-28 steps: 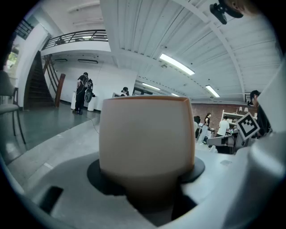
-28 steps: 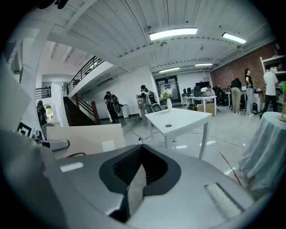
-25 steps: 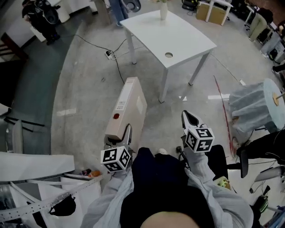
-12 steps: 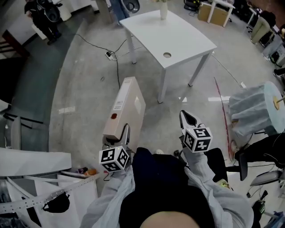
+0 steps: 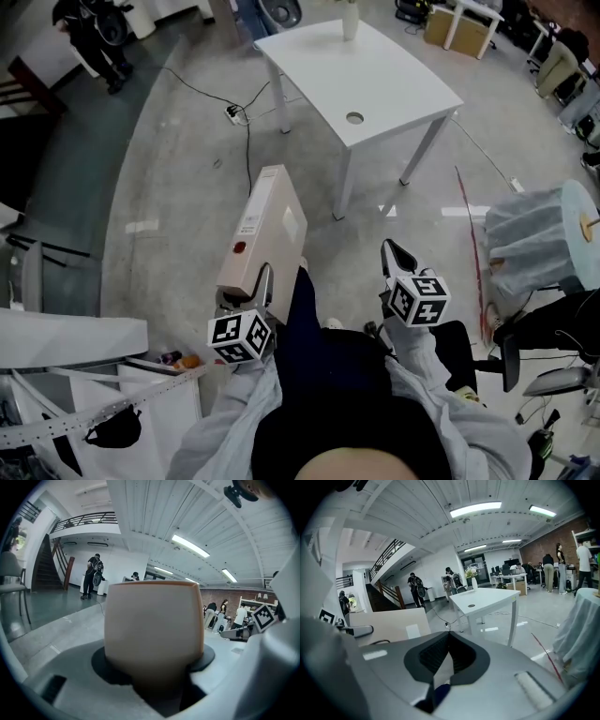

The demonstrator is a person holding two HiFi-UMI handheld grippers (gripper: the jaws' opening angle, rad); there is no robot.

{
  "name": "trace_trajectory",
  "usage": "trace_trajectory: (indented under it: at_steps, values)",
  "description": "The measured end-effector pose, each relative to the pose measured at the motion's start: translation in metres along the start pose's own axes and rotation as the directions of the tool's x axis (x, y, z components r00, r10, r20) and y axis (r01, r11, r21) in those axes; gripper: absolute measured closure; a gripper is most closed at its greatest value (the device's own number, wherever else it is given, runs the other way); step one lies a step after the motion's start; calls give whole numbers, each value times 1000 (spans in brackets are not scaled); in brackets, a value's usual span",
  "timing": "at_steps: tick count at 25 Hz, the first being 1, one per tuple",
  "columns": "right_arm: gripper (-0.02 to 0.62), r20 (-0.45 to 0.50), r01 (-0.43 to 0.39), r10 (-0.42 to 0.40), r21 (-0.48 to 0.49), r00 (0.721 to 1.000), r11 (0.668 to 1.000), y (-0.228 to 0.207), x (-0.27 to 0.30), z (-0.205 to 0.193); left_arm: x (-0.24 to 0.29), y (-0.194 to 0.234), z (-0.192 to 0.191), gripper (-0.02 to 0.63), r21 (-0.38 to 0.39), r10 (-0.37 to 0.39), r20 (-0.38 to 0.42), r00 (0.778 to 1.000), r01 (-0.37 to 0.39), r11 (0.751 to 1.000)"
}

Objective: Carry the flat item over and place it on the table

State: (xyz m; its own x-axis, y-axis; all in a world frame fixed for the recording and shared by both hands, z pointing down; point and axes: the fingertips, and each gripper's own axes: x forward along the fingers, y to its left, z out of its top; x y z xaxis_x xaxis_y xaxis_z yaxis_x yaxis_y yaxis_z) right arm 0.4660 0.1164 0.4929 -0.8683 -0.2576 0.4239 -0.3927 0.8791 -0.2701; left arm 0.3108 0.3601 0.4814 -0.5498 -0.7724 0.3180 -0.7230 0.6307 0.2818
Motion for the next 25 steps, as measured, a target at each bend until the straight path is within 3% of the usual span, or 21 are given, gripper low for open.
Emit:
trace_trajectory:
  at_steps: [6,17,25]
  values:
    - [583,-5,1,-1,-18,1000,1000,0,47,24,50,19,21,325,-16,-9,6,1000,9,1000]
    - [583,36,-11,12,-41,999,999,16,171,115,176,69,108,325,-5,-58,39,998,58,998]
    - [583,50,-2,4,-39,999,999,20,257,153,241,112,146,325,-8,-73,51,996,73,997]
